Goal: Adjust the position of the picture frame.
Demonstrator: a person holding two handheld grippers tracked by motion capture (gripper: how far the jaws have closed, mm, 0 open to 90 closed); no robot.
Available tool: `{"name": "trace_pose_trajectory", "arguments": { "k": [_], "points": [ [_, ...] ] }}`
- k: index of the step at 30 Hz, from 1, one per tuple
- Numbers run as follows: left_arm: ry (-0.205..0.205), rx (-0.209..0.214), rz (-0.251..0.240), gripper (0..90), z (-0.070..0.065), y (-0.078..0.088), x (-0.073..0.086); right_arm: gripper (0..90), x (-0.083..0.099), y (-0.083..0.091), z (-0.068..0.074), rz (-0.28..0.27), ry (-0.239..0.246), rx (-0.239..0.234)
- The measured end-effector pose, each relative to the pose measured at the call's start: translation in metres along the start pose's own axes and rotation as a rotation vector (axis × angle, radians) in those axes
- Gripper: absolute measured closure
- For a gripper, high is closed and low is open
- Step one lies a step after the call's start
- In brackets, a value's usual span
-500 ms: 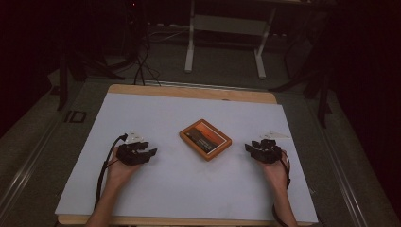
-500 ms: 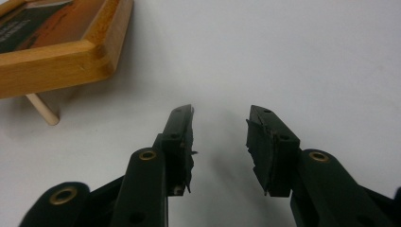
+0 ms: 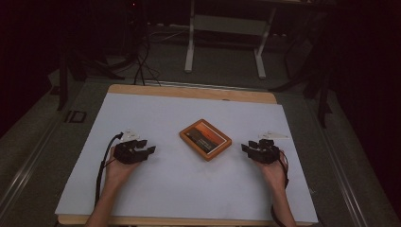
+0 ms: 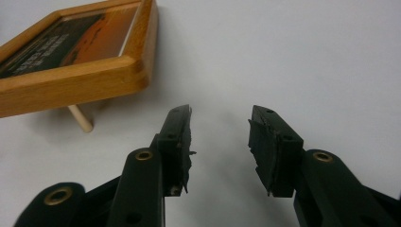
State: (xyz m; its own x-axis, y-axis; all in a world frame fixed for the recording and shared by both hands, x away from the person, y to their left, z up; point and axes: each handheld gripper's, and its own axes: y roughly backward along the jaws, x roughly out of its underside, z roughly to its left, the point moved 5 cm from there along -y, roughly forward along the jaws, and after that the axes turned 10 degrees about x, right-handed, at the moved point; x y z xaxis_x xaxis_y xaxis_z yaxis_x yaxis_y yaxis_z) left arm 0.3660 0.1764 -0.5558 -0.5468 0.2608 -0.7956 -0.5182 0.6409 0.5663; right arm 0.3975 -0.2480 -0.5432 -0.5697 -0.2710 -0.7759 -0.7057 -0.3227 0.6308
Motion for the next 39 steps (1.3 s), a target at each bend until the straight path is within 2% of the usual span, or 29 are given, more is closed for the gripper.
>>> {"name": "trace_pose_trajectory", "arguments": {
  "k": [4, 6, 14, 19, 27, 32, 39],
  "points": [
    [0.01, -0.005, 0.0, 49.6, 0.001, 0.001, 0.001, 58.4, 0.001, -0.002, 0.004, 0.027, -0.031, -0.033],
    [0.007, -0.005, -0.003, 49.6, 0.0, 0.001, 0.001, 57.1, -0.001, -0.001, 0.006, 0.023, -0.044, -0.048],
    [0.006, 0.007, -0.001, 49.5, -0.002, 0.0, 0.001, 51.4, -0.009, 0.002, 0.019, 0.002, -0.037, -0.084],
    [0.002, 0.017, 0.008, 49.5, -0.002, -0.001, 0.001, 44.5, -0.017, 0.004, 0.029, -0.017, -0.084, -0.126],
    [-0.003, 0.024, 0.012, 49.5, -0.006, -0.003, 0.0, 38.5, -0.024, 0.005, 0.034, -0.026, -0.124, -0.15],
    [-0.008, 0.023, 0.022, 49.3, -0.007, -0.004, 0.001, 33.3, -0.033, -0.001, 0.042, -0.011, -0.102, -0.153],
    [-0.008, 0.026, 0.024, 49.3, -0.008, -0.004, 0.001, 27.9, -0.04, -0.015, 0.044, 0.025, -0.115, -0.156]
  ]
}}
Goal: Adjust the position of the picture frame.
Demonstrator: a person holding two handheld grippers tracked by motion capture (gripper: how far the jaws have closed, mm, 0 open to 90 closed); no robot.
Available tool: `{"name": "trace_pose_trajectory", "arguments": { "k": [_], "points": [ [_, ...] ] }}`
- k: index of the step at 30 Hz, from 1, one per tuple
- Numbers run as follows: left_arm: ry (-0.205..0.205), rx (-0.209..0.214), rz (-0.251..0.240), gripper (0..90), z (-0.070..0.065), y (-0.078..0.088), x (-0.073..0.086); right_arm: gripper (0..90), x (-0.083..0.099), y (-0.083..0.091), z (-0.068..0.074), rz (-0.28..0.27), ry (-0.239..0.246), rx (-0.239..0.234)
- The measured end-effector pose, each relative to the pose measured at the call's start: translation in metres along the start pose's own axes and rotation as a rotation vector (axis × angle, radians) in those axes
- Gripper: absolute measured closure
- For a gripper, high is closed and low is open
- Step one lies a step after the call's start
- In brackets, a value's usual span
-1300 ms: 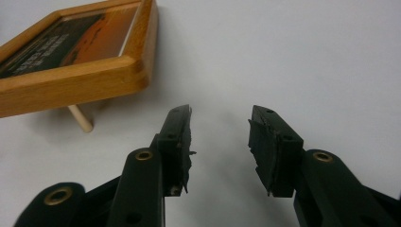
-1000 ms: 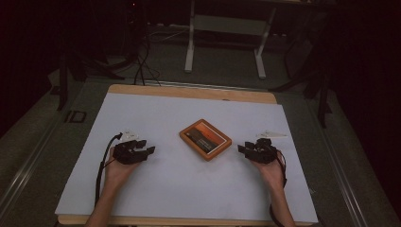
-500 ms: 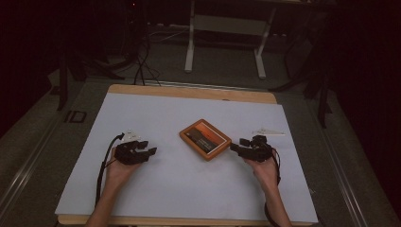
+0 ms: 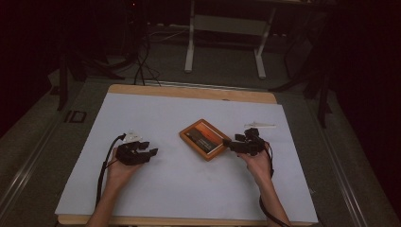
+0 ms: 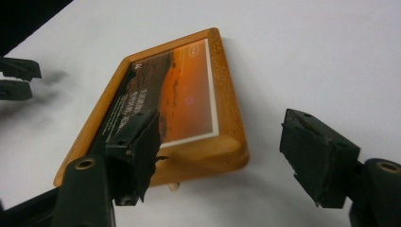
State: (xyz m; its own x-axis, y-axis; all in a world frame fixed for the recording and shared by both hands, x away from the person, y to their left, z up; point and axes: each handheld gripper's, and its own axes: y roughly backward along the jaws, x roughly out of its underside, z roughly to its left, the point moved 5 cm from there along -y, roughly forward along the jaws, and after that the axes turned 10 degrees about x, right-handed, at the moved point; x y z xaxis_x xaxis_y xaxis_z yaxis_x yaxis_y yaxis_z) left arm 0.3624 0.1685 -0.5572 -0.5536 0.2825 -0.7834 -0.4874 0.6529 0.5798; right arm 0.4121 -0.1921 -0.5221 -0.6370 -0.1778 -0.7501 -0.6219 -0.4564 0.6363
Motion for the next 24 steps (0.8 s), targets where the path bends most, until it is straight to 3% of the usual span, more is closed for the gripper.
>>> {"name": "trace_pose_trajectory", "arguments": {
  "k": [7, 24],
  "points": [
    [-0.002, -0.003, 0.005, 49.1, 0.0, 0.0, 0.001, 23.7, 0.004, -0.011, 0.006, 0.042, -0.013, -0.002],
    [-0.009, -0.014, 0.014, 49.2, -0.001, -0.002, 0.002, 16.8, 0.015, -0.018, 0.022, 0.081, -0.128, -0.017]
  ]
}}
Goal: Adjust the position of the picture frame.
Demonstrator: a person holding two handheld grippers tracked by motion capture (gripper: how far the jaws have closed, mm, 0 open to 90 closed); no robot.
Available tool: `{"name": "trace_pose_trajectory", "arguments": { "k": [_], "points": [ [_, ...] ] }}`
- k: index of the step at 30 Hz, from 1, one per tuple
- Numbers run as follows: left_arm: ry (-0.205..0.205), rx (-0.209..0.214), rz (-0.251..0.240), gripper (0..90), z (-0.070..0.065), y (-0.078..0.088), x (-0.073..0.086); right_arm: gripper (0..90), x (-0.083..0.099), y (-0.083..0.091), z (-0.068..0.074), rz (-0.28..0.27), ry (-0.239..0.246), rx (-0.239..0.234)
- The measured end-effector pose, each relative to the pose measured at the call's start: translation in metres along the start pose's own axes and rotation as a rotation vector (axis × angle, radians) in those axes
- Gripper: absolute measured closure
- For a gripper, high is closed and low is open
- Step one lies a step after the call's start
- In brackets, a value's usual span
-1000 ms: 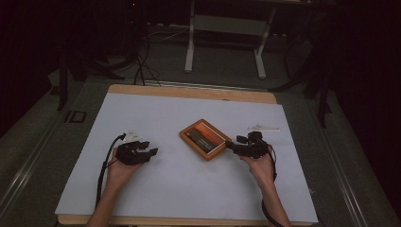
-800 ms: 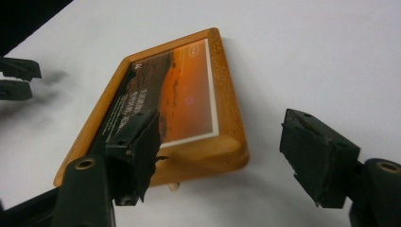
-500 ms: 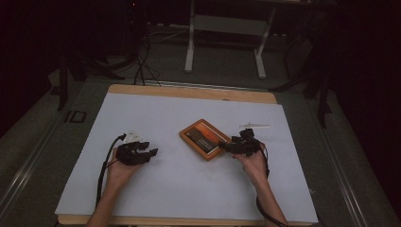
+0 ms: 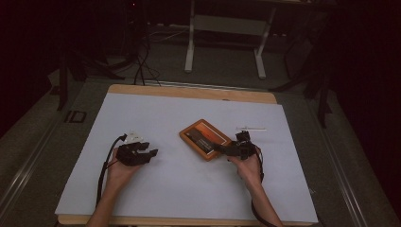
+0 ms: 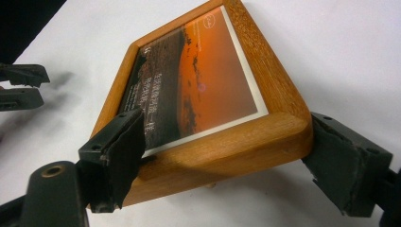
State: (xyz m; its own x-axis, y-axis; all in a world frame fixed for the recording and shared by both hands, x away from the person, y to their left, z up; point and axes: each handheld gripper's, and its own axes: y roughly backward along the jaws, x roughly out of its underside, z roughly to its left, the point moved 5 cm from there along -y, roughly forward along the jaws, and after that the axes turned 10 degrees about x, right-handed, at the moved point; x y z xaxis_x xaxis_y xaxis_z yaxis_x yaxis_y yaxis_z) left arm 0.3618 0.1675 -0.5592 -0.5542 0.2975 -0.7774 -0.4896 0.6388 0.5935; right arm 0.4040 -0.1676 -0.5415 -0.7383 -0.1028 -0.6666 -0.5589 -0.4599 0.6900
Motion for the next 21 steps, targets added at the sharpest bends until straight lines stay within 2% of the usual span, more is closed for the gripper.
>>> {"name": "trace_pose_trajectory", "arguments": {
  "k": [7, 12, 14, 17, 21],
  "points": [
    [-0.007, 0.0, 0.008, 49.1, -0.001, -0.0014, 0.0002, 17.4, 0.0019, -0.0012, -0.0003, -0.008, -0.029, -0.008],
    [-0.009, 0.0, 0.008, 49.1, -0.0011, -0.0013, 0.0001, 19.0, 0.0045, -0.0059, -0.001, 0.016, -0.089, -0.062],
    [-0.008, 0.0, 0.007, 49.1, -0.0011, -0.0011, 0.0, 19.4, 0.005, -0.0073, 0.0, 0.016, -0.085, -0.076],
    [-0.009, 0.0, 0.006, 49.1, -0.0012, -0.0011, -0.0001, 27.2, 0.0047, -0.0046, 0.0002, 0.0, -0.072, -0.074],
    [-0.011, -0.001, 0.007, 49.1, -0.0021, -0.0017, -0.0003, 32.9, 0.0043, -0.0014, 0.0034, -0.02, -0.036, -0.062]
  ]
}}
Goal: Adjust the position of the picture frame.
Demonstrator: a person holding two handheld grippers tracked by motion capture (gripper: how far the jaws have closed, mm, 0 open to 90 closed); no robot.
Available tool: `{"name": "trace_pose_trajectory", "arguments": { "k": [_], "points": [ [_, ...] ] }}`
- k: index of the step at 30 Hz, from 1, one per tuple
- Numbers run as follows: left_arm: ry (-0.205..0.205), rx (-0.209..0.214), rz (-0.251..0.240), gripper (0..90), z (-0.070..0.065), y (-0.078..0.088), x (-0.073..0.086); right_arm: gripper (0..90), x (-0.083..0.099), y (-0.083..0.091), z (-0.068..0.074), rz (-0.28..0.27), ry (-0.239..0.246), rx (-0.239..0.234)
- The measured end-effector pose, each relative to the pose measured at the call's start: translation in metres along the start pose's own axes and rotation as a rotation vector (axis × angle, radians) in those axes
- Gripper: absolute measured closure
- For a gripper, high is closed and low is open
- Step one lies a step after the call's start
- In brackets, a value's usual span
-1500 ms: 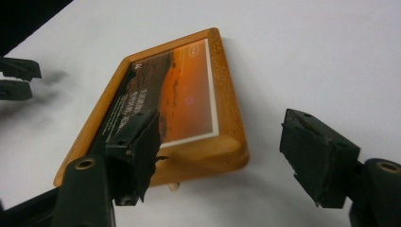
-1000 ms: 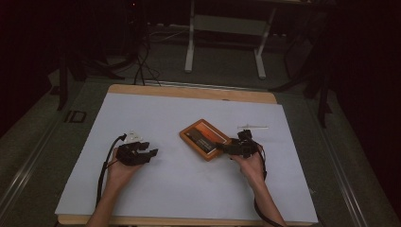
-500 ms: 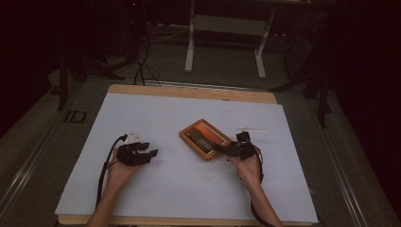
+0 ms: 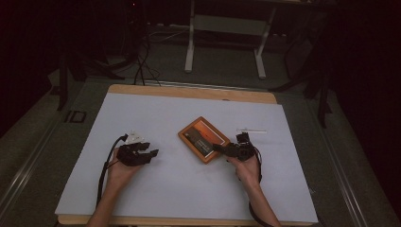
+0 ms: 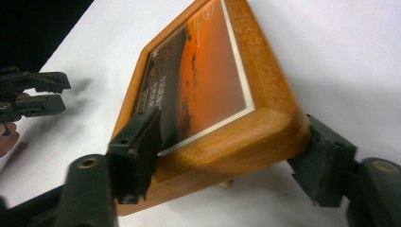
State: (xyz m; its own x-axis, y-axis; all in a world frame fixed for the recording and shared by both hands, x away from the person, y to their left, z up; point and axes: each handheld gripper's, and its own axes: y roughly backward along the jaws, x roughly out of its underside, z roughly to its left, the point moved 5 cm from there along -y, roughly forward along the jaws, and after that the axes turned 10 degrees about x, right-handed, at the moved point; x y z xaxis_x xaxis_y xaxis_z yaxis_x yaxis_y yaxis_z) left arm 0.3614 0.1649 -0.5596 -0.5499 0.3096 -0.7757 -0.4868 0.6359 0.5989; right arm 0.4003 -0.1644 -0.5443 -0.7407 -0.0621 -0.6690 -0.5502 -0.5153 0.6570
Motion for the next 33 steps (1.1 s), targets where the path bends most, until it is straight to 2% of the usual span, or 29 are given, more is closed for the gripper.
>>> {"name": "trace_pose_trajectory", "arguments": {
  "k": [6, 10, 14, 20, 24, 25, 26, 27, 29, 33],
  "points": [
    [-0.008, 0.002, 0.0, 49.1, -0.001, 0.0, 0.0, 46.1, 0.0, 0.006, 0.002, -0.033, 0.008, -0.013],
    [-0.01, 0.009, -0.008, 49.1, -0.002, 0.0, -0.001, 56.4, -0.001, 0.011, 0.008, -0.053, 0.052, -0.022],
    [-0.009, 0.032, -0.03, 48.8, -0.003, 0.004, -0.003, 59.5, -0.005, 0.014, 0.015, -0.066, 0.096, -0.029],
    [0.007, 0.064, -0.059, 50.2, -0.001, 0.013, -0.006, 63.3, -0.011, 0.018, 0.022, -0.08, 0.153, -0.072],
    [0.009, 0.121, -0.084, 51.8, -0.001, 0.019, -0.008, 66.7, -0.015, 0.023, 0.033, -0.093, 0.228, -0.099],
    [0.009, 0.121, -0.084, 51.9, -0.001, 0.019, -0.008, 66.7, -0.015, 0.023, 0.033, -0.093, 0.228, -0.099],
    [0.011, 0.146, -0.087, 51.9, -0.001, 0.02, -0.009, 67.9, -0.016, 0.024, 0.037, -0.098, 0.253, -0.108],
    [0.015, 0.147, -0.085, 51.9, -0.001, 0.02, -0.01, 69.2, -0.017, 0.026, 0.044, -0.104, 0.306, -0.12],
    [0.021, 0.159, -0.085, 52.8, -0.001, 0.02, -0.01, 69.6, -0.017, 0.027, 0.052, -0.1, 0.372, -0.119],
    [0.009, 0.174, -0.086, 52.1, -0.001, 0.021, -0.011, 69.9, -0.019, 0.026, 0.059, -0.104, 0.439, -0.124]
  ]
}}
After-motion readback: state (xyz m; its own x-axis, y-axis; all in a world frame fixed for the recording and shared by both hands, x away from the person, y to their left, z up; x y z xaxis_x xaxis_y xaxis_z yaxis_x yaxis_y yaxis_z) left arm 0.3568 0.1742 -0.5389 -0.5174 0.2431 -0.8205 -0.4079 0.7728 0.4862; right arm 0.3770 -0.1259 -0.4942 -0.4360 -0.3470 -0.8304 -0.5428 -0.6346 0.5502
